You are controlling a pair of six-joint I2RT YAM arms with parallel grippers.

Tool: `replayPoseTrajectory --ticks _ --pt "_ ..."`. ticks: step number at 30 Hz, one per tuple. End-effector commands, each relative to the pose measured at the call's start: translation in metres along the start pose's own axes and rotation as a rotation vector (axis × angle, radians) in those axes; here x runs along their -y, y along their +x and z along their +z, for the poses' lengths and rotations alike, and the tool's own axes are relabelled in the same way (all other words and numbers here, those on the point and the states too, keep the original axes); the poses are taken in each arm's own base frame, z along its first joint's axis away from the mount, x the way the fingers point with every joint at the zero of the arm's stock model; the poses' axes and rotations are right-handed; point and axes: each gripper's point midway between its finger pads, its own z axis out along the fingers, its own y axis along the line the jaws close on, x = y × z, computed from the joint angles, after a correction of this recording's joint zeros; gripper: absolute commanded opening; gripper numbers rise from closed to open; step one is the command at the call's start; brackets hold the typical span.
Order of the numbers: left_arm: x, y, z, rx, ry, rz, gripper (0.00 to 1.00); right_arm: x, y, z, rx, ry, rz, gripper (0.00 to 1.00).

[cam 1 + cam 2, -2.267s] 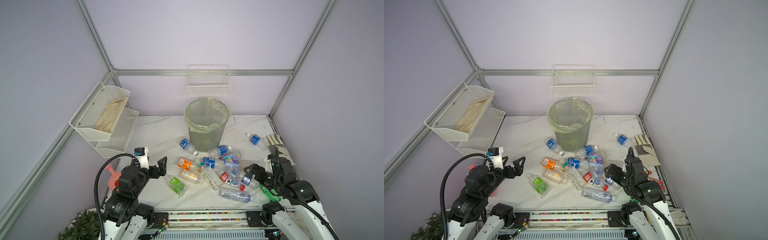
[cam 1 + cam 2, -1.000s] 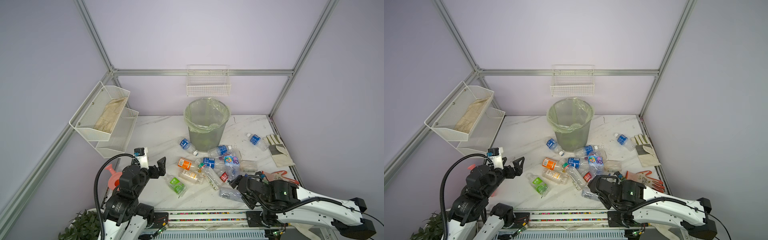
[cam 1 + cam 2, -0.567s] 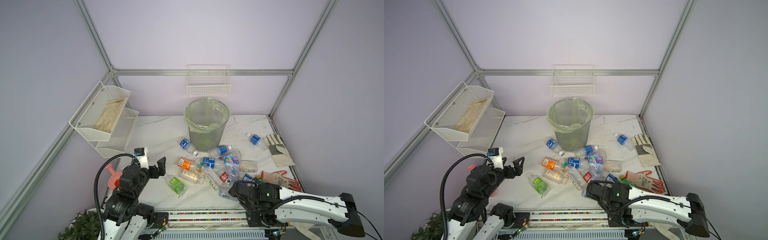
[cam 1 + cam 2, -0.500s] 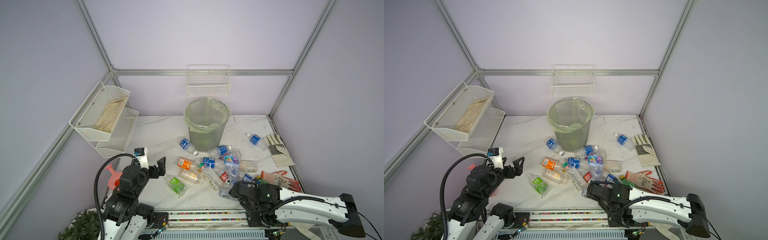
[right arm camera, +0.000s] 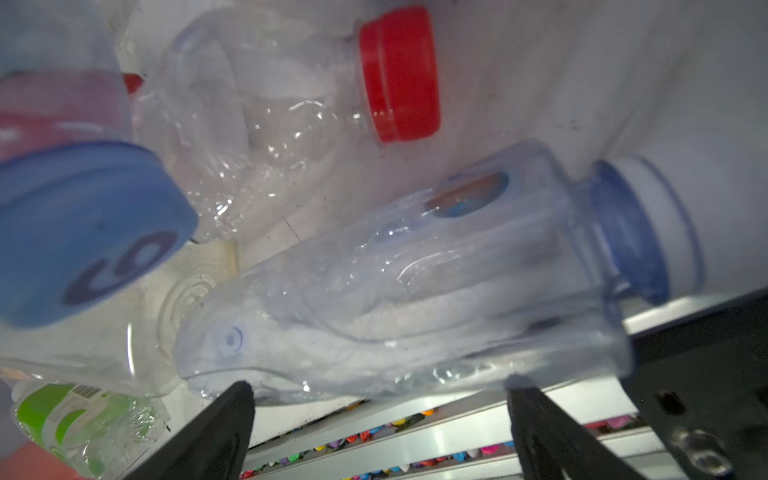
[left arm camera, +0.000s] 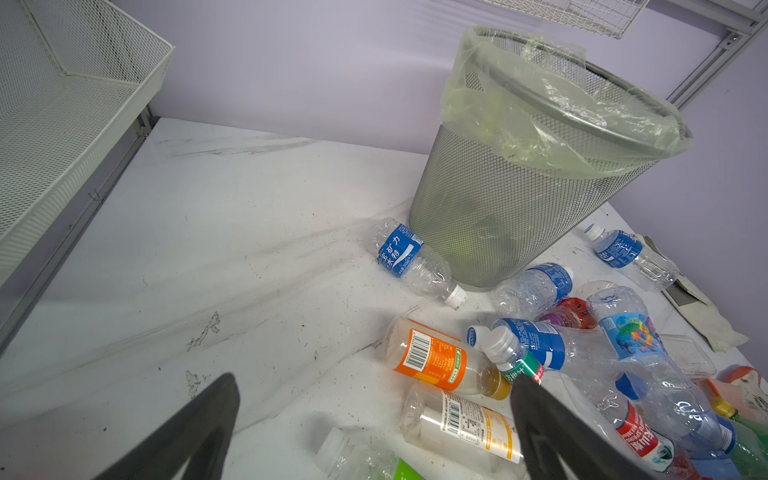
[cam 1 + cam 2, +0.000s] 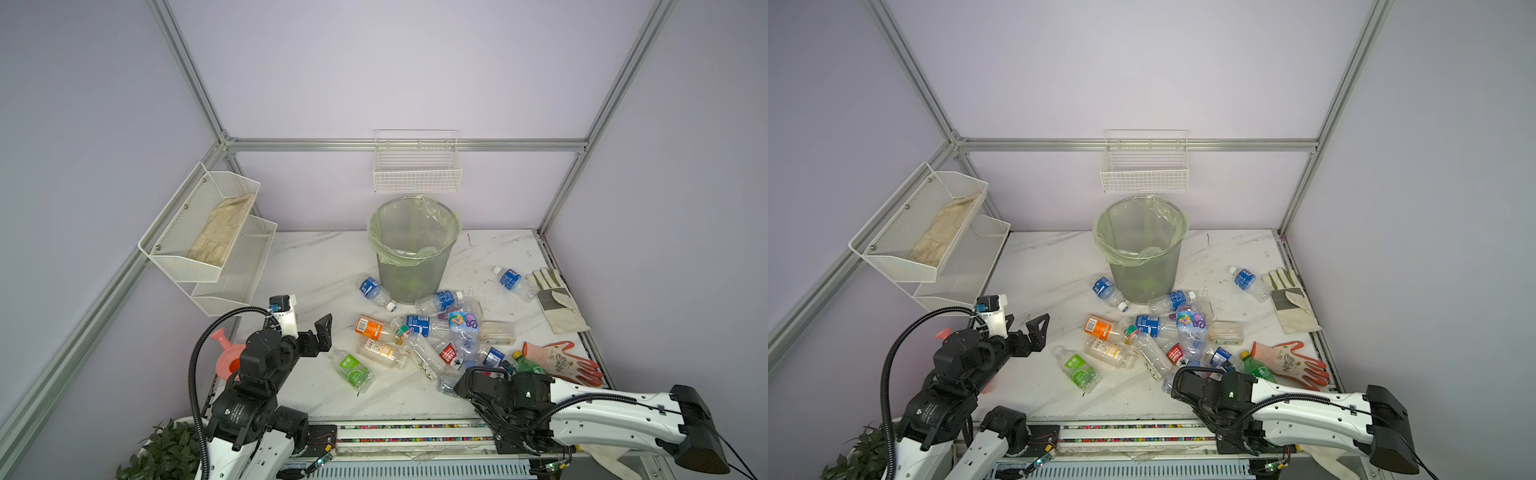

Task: Throw the plastic bottles in the bin
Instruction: 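Reach the right gripper down to the clear bottle with white cap nearest the robot, then close the right gripper around the clear bottle's body and lift it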

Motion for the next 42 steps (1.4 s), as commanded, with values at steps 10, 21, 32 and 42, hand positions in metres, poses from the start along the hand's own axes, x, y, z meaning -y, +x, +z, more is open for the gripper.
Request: replayPoseTrajectory --ticks 10,21,32,42 --pt "-0.001 0.012 0.007 -0.035 -0.002 0.022 1.0 0.015 -0.009 -0.011 0.028 0.027 0.652 0.96" --pt "0.0 0.013 0.009 -0.042 0.0 0.023 1.0 0.02 -0.019 -0.008 0.079 0.014 0.715 0.96" --pt "0.0 0.014 0.009 -0.049 0.002 0.026 1.0 0.01 -0.026 0.002 0.14 -0.016 0.742 0.96" --pt "0.001 0.015 0.01 -0.053 0.004 0.03 1.0 0.004 -0.025 0.009 0.151 -0.001 0.762 0.95"
